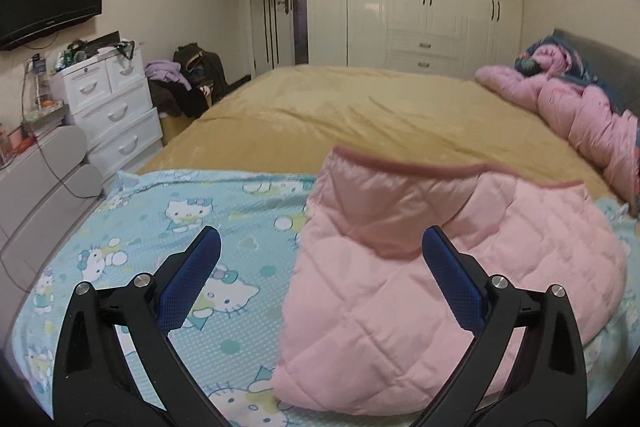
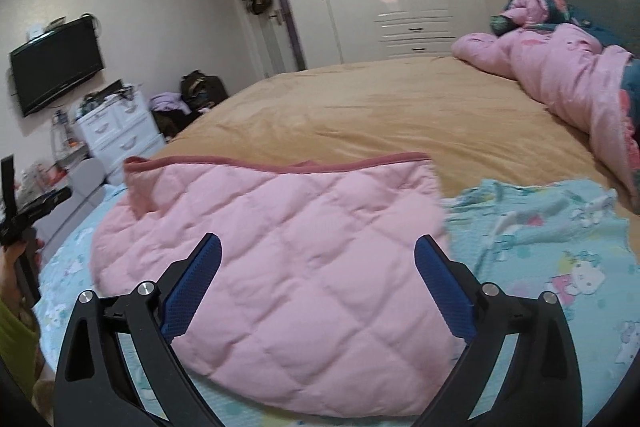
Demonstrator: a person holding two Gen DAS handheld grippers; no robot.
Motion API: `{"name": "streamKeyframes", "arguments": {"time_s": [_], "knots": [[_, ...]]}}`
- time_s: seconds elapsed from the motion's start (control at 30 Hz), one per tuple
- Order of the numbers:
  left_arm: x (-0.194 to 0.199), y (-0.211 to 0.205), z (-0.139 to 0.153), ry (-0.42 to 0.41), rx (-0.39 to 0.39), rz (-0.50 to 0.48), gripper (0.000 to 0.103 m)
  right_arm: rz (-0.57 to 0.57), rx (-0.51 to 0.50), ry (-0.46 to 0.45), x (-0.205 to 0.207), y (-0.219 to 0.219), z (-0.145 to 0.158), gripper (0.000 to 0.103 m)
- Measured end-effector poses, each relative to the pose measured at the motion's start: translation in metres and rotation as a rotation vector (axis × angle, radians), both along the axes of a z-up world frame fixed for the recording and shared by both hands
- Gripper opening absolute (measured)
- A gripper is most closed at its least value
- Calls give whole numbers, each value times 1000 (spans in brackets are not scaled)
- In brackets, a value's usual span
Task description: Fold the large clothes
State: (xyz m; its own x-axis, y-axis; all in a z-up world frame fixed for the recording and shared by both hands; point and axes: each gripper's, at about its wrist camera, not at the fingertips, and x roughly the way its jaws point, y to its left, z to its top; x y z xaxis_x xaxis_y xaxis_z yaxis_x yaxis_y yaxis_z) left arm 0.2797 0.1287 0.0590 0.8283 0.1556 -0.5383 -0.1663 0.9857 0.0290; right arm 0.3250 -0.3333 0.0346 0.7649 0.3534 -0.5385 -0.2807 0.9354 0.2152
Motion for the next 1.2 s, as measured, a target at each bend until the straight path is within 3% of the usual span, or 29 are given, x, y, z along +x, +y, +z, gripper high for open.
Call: {"name": "streamKeyframes", "arguments": {"time_s": [0.3,0.57,0.7,0.77,0.83,0.87,0.93,1.0,1.07,1.2], "knots": [[23,12,-39,106,-9,-3,95,-146,39,94,54,-39,-25,97],[63,26,-69,192,-186,-52,95,-216,38,209,113,-43,-59,97],[82,30,-70,199,-222,-35,95,-194,44,263,136,-37,-75,96],[90,30,-73,198,-266,-58,95,-193,31,267,141,-34,-79,86],[96,28,-80,203,-309,-86,94,-165,34,261,145,-32,-82,62],[98,26,-84,201,-332,-96,92,-148,26,259,146,-29,-84,56],[101,22,-87,195,-342,-97,81,-137,-16,233,143,-23,-85,41],[101,17,-90,186,-314,-79,62,-122,-59,196,137,-16,-82,29],[100,16,-92,166,-286,-57,35,-124,-132,157,128,-6,-76,23],[97,15,-91,159,-261,-65,15,-115,-185,57,113,0,-63,17]]}}
